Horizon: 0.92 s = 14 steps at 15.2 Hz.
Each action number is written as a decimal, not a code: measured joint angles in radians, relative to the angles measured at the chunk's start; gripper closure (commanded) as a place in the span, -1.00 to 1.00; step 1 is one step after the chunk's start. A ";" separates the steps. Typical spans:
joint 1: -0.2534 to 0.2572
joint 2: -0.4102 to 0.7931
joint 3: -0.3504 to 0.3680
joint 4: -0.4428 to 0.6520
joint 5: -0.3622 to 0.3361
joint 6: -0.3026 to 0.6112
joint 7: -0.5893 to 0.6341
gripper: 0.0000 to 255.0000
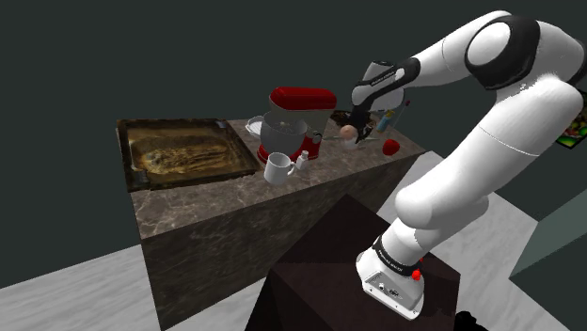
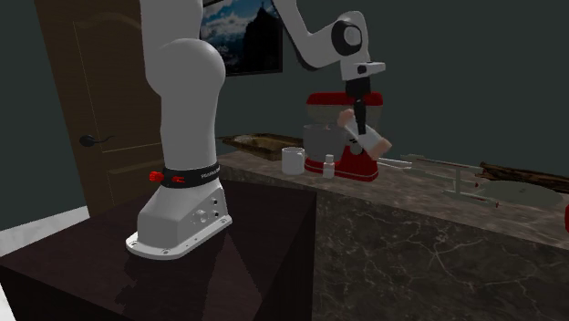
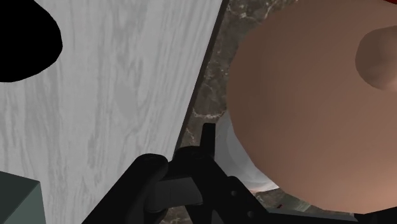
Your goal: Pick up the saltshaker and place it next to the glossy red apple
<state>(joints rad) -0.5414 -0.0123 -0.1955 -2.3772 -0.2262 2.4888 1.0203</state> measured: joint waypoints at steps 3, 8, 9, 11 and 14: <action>-0.033 0.061 -0.032 0.067 0.036 0.004 -0.092 1.00; -0.097 0.170 -0.066 0.202 0.110 -0.010 -0.241 1.00; -0.112 0.189 -0.071 0.227 0.124 -0.013 -0.272 1.00; -0.141 0.240 -0.076 0.296 0.156 -0.029 -0.327 1.00; -0.191 0.317 -0.079 0.398 0.202 -0.051 -0.406 1.00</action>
<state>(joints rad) -0.7324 0.3046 -0.2747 -1.9792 -0.0246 2.4376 0.6145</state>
